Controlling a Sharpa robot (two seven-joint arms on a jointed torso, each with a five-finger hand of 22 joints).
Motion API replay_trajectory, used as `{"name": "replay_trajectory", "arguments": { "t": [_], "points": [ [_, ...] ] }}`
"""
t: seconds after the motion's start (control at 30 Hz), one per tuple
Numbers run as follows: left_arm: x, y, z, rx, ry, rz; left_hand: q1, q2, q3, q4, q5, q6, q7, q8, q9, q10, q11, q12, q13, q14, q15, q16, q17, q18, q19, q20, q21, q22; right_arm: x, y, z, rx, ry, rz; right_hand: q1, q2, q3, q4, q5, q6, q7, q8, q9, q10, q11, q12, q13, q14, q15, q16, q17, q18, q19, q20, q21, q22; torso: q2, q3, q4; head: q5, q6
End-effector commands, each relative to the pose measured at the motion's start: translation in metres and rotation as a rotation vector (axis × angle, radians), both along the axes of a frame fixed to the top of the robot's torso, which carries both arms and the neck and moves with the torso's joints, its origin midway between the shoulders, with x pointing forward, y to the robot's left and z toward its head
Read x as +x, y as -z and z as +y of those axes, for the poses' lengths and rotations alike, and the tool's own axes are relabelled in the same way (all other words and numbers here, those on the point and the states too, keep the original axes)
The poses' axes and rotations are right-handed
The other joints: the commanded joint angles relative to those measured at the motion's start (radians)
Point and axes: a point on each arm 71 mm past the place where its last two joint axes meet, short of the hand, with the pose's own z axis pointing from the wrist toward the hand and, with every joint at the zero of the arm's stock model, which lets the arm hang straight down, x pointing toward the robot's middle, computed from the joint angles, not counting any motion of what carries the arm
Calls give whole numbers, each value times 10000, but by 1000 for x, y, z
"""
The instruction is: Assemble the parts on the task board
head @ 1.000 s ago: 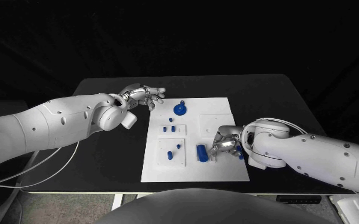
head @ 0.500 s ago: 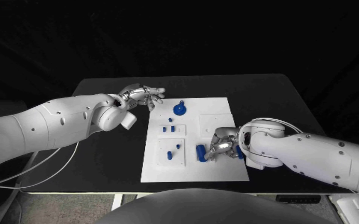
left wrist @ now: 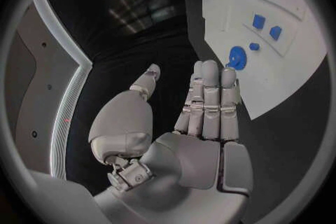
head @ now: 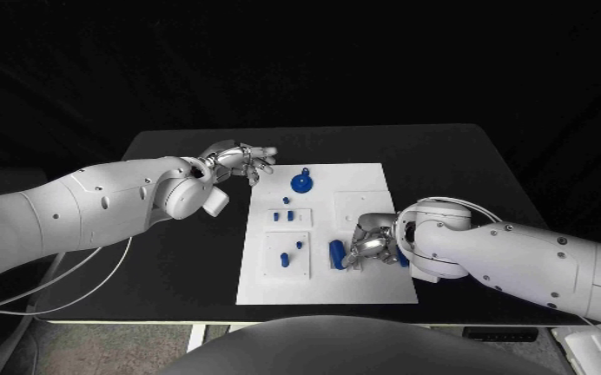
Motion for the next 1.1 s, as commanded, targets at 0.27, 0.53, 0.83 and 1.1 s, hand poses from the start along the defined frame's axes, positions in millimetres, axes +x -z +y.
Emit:
{"name": "replay_trajectory", "arguments": {
  "t": [0.27, 0.53, 0.83, 1.1],
  "points": [
    [-1, -1, -2, -75, 165, 4, -63, 78, -35, -27, -30, -75, -14, 44, -17, -73, -6, 51, 13, -65, -6, -62, 16, 601, -14, -126, -68, 12, 5, 2, 5, -157, 190, -441, -7, 197, -50, 23, -101, 11, 59, 41, -17, 66, -20, -46, 23, 67, -6, -56, 20, 1143, -19, 43, 49, -21, -1, -3, -3, -2, 1],
    [-1, -1, -2, -74, 175, 19, -61, 79, -33, -29, -29, -76, -14, 44, -18, -74, -6, 52, 13, -65, -6, -63, 16, 603, -13, -127, -70, 12, 3, 4, 8, -324, -109, -163, -44, 229, -51, 77, -104, 10, 57, 44, -21, 73, -22, -56, 33, 62, -10, -72, 17, 1143, -16, 42, 48, -26, -9, -1, 4, -2, 1],
    [0, 0, -2, -69, 185, 30, -51, 82, -28, -35, -29, -77, -15, 45, -19, -75, -7, 52, 13, -65, -7, -64, 17, 605, -13, -129, -74, 14, 3, 7, 7, -544, -255, 114, 27, 164, -30, 14, -92, -35, 67, 26, -34, 49, -14, -81, 50, 47, -6, -103, 11, 1143, -42, 37, 40, -28, -7, -7, -7, -1, 1],
    [0, 0, -2, -57, 188, 46, -42, 81, -26, -43, -29, -79, -15, 46, -20, -77, -8, 53, 13, -65, -8, -66, 18, 606, -12, -130, -76, 16, 1, 12, 10, -522, -137, 155, 64, 130, -28, -26, -92, -54, 77, 20, -41, 33, -4, -94, 63, 36, 3, -126, 3, 1143, -56, 43, 36, -29, -7, -1, -4, -5, 1]
  ]
}}
